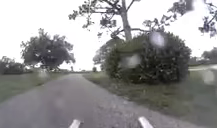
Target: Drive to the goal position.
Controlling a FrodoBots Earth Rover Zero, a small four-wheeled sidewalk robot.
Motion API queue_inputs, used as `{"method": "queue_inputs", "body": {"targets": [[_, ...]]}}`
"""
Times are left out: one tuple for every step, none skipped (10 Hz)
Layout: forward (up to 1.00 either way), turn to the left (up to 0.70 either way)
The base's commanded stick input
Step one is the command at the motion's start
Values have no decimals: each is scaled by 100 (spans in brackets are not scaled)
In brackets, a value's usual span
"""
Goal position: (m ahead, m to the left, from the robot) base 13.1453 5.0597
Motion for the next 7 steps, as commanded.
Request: {"method": "queue_inputs", "body": {"targets": [[70, 2], [70, 28], [70, 35], [70, 35], [70, 35], [70, 35], [70, 35]]}}
